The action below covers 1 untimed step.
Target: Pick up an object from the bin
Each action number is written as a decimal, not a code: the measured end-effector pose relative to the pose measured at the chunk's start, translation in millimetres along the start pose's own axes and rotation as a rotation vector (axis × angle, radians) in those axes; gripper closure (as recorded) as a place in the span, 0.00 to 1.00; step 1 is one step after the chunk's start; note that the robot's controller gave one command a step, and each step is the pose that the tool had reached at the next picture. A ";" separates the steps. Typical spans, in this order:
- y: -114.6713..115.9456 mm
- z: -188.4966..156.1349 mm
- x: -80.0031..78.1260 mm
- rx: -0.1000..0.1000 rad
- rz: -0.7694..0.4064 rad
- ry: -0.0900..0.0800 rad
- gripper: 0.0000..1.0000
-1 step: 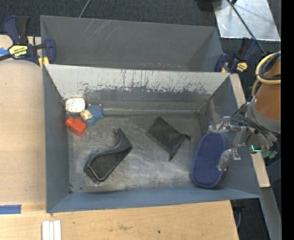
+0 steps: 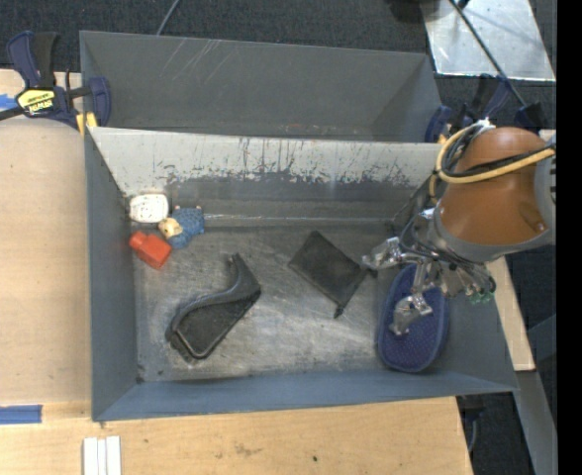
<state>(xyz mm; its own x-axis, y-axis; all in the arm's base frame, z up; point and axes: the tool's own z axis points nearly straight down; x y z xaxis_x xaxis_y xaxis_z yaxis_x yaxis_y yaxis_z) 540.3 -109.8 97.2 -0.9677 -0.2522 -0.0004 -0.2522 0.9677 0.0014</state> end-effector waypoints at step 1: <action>6.9 20.8 -44.6 0.002 0.111 -0.006 0.00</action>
Offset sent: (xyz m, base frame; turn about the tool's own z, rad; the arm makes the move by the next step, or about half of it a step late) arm 0.0394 0.0169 -0.0210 0.1118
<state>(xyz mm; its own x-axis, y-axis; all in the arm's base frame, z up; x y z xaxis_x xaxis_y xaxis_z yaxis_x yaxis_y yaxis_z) 581.8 -91.9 76.4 -0.9897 -0.1432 -0.0064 -0.1432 0.9897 -0.0002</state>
